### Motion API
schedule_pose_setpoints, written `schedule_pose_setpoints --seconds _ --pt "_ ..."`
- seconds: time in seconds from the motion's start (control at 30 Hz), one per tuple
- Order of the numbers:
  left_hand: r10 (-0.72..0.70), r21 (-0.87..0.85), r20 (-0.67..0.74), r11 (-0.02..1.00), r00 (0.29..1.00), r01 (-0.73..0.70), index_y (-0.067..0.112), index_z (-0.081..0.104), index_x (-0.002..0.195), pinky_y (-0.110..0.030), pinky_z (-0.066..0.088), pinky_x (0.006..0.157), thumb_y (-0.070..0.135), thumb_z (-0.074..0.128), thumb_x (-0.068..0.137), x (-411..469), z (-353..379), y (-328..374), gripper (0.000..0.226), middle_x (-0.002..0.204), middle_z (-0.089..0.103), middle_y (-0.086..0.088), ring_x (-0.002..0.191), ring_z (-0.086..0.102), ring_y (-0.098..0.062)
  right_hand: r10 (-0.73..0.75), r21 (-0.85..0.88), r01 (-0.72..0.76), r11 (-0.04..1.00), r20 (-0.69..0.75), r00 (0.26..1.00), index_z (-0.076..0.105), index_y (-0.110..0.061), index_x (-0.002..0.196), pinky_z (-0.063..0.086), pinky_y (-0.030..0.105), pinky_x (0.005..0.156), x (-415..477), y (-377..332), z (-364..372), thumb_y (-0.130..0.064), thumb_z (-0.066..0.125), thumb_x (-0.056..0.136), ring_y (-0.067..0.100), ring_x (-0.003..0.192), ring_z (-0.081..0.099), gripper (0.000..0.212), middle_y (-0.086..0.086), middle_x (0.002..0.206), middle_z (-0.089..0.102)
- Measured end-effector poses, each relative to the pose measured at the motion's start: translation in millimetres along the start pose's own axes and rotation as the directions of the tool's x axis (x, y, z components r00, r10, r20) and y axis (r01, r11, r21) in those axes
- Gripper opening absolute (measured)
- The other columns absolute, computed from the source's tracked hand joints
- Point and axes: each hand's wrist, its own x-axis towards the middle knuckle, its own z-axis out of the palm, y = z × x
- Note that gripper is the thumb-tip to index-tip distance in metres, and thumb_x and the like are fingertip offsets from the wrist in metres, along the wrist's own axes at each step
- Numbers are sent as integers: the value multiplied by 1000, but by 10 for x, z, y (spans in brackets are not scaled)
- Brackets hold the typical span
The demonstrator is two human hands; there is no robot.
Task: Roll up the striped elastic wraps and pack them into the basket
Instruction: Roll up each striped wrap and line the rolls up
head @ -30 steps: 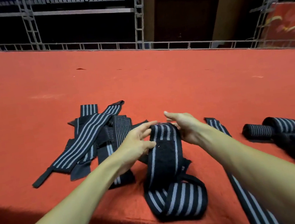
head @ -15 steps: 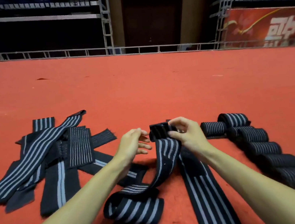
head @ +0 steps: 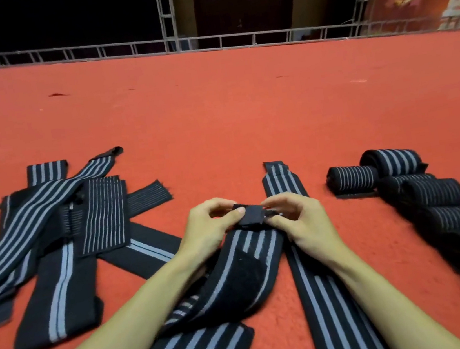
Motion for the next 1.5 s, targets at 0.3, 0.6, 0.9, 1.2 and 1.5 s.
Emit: schedule_pose_setpoints --seconds 0.3,0.6,0.9,1.2,1.5 --pt "287 103 -20 953 958 -284 16 63 80 -11 45 59 10 70 84 -29 -167 739 10 70 65 5 59 57 5 47 -77 -49 996 -31 998 69 -35 87 50 33 56 -65 -308 42 -24 71 81 13 64 60 12 5 74 68" --pt "121 -337 215 940 969 -43 22 56 126 -32 54 79 73 53 73 -436 -391 1426 74 118 68 -3 106 66 -18 31 291 22 957 -175 984 66 -9 96 48 19 45 6 -1595 -193 -10 62 92 5 57 62 6 7 77 67" --pt "67 237 459 952 886 -196 16 59 106 -36 55 79 14 58 94 -1078 -841 1431 13 102 66 -10 90 65 -18 155 460 17 888 -333 930 66 -5 94 47 21 44 -66 -2372 -297 -10 64 91 14 57 62 7 11 82 68" --pt "151 -267 642 963 751 35 6 56 102 -29 54 54 12 57 88 -1477 -830 1810 15 78 66 -6 58 61 -16 301 520 -115 847 -289 909 67 2 98 59 43 80 -84 -2548 -439 -9 67 88 24 73 68 15 15 87 71" --pt "-45 -158 590 973 806 170 5 55 107 -30 52 55 11 56 94 -1230 -568 1234 14 79 65 -10 55 55 -18 183 84 -170 982 -191 964 68 -8 104 45 28 60 114 -2021 -463 -20 62 93 13 71 57 17 3 90 67"
